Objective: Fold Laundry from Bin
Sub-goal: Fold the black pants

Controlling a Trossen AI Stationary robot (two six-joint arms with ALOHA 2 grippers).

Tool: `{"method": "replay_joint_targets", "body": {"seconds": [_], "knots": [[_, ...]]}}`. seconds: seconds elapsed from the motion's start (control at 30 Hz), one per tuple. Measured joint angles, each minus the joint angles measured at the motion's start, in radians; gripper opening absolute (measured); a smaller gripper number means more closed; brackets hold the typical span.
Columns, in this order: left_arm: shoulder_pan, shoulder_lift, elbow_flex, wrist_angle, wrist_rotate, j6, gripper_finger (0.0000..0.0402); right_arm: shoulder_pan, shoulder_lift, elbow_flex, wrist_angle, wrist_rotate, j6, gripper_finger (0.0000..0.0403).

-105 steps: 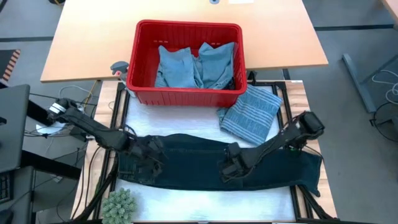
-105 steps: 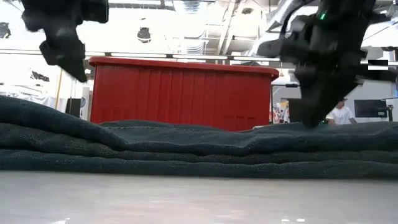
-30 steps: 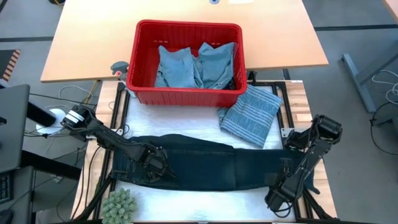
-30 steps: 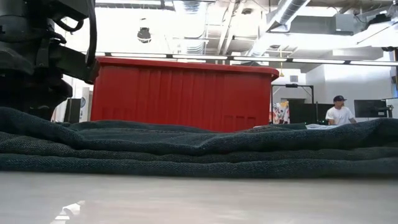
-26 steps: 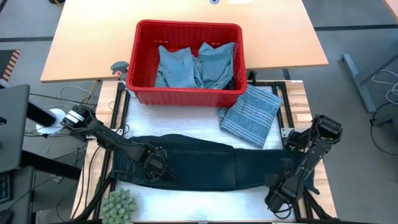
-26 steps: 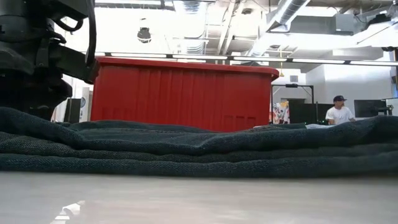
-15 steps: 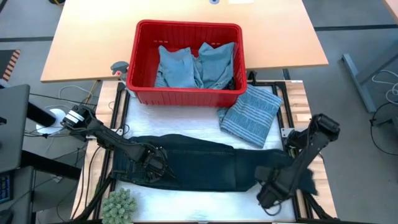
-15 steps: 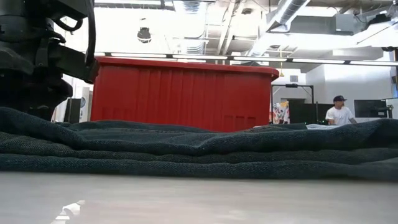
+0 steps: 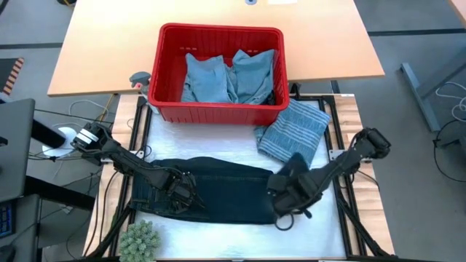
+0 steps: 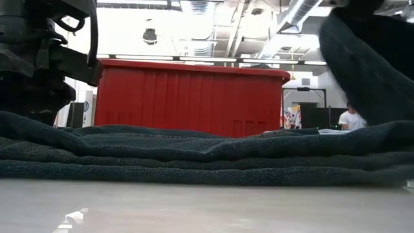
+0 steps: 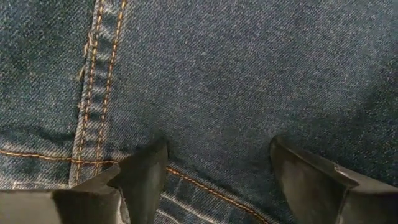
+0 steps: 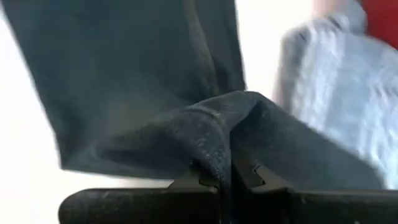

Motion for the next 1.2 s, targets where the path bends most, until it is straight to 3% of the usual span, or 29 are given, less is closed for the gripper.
{"method": "replay_joint_targets", "body": {"seconds": [0.37, 0.6, 0.73, 0.93, 1.2], "knots": [[0.0, 0.0, 0.0, 0.009, -0.002, 0.009, 0.0274, -0.044, 0.0, 0.004, 0.279, 0.002, -0.214, 0.0025], [0.0, 0.0, 0.0, 0.034, -0.003, 0.009, 0.0274, -0.049, 0.002, -0.017, 0.373, -0.013, -0.265, 0.0025], [0.0, 0.0, 0.0, 0.036, -0.003, 0.011, 0.0274, -0.05, 0.04, -0.02, 0.408, -0.07, -0.3, 0.0028], [0.001, 0.0, 0.001, 0.04, -0.003, 0.01, 0.0274, -0.049, 0.158, -0.02, 0.447, -0.264, -0.367, 0.0061], [0.001, 0.0, 0.0, 0.054, -0.003, 0.01, 0.0274, -0.068, 0.215, 0.027, 0.427, -0.29, -0.357, 0.0085]]}}
